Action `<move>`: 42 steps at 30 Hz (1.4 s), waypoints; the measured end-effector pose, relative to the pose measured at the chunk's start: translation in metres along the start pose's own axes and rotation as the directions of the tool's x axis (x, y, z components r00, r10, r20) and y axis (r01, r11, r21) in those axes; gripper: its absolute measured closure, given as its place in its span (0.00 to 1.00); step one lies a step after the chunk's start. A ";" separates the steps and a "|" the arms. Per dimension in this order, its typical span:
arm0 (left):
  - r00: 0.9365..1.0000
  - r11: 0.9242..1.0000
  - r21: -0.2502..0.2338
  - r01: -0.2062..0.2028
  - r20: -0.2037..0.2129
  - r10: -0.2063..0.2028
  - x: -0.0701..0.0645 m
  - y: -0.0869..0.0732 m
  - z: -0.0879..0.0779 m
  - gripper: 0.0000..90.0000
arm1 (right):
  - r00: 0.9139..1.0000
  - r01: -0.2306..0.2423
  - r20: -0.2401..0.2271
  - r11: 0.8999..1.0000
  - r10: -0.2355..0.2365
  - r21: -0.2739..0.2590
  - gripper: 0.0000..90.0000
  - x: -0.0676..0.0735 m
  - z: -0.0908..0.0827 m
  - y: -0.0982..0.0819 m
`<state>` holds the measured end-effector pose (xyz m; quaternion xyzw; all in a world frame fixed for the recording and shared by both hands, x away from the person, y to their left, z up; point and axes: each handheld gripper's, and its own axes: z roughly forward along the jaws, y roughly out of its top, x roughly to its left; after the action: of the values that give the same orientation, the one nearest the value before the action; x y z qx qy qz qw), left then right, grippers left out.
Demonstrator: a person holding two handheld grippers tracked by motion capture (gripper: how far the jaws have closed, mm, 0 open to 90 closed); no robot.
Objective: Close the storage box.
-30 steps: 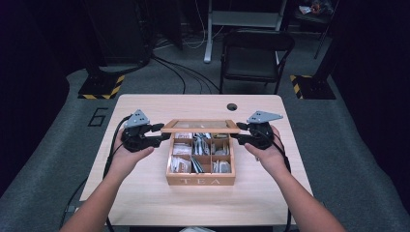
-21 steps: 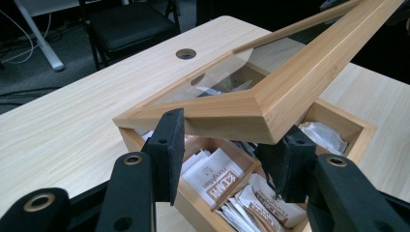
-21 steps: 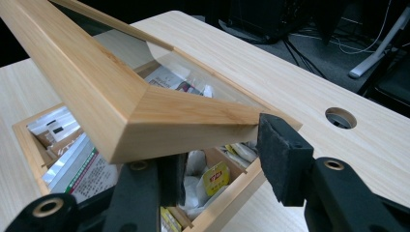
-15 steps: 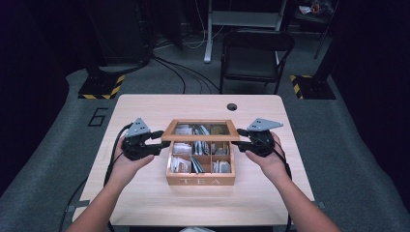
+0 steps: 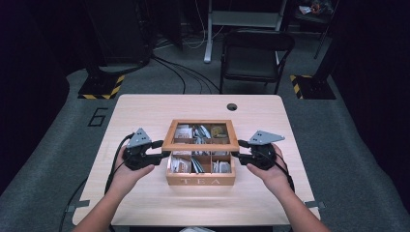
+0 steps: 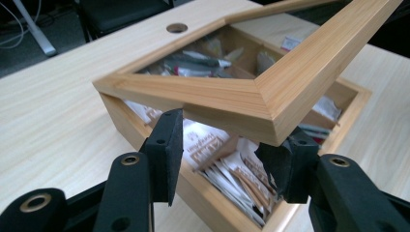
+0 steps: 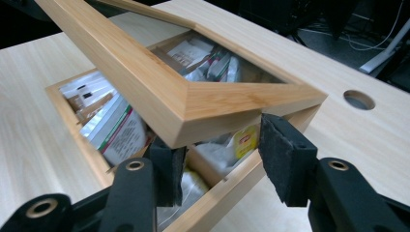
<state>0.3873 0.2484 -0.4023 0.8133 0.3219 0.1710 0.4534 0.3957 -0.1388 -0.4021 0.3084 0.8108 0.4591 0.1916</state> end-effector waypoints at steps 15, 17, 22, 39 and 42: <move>0.999 0.999 0.037 -0.002 0.050 0.000 -0.009 -0.031 0.010 0.57 | 0.999 0.045 -0.019 0.998 -0.044 0.052 0.56 0.015 0.003 -0.030; 0.998 0.999 0.047 -0.003 0.060 0.000 -0.012 -0.034 0.010 0.57 | 0.999 0.045 -0.032 0.998 -0.044 0.053 0.56 0.016 0.003 -0.035; 0.998 0.996 0.089 0.000 0.069 -0.006 -0.016 -0.044 0.012 0.55 | 0.998 0.055 -0.045 0.995 -0.052 0.085 0.56 0.020 0.006 -0.046; 0.996 0.996 0.040 0.073 0.054 -0.076 -0.007 -0.053 -0.007 0.49 | 0.996 0.016 -0.093 0.998 -0.011 0.052 0.53 0.017 -0.006 -0.051; 0.994 0.994 0.041 0.101 0.029 -0.102 0.000 -0.055 -0.009 0.49 | 0.998 -0.019 -0.065 0.999 0.021 0.038 0.52 0.011 -0.008 -0.052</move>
<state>0.3621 0.2752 -0.4441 0.8073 0.3591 0.1284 0.4504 0.3661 -0.1570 -0.4430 0.3048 0.8220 0.4556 0.1543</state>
